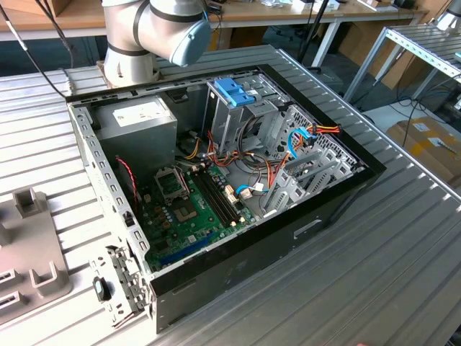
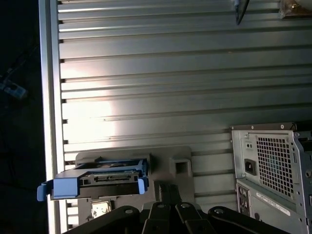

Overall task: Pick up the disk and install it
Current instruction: 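Reach for the disk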

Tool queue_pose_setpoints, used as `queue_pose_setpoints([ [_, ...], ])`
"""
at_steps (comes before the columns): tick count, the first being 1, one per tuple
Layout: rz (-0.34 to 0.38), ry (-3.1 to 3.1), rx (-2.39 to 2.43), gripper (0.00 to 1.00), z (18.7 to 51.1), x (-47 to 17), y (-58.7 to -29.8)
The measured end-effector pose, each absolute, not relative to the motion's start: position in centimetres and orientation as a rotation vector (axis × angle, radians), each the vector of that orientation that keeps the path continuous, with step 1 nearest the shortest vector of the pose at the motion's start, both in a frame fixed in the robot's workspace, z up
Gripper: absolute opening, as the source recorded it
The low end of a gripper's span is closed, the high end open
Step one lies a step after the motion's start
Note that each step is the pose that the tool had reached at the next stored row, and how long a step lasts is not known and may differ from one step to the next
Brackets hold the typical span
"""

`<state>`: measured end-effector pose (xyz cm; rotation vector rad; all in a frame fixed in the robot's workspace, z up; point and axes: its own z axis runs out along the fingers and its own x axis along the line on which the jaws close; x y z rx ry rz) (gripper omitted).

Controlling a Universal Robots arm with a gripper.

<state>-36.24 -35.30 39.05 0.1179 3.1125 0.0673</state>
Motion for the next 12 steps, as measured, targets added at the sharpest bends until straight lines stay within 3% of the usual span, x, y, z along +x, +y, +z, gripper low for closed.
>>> queue_pose_setpoints([
  [12,0.067,3.112,0.118,0.11,39.05,-36.52,-35.3],
])
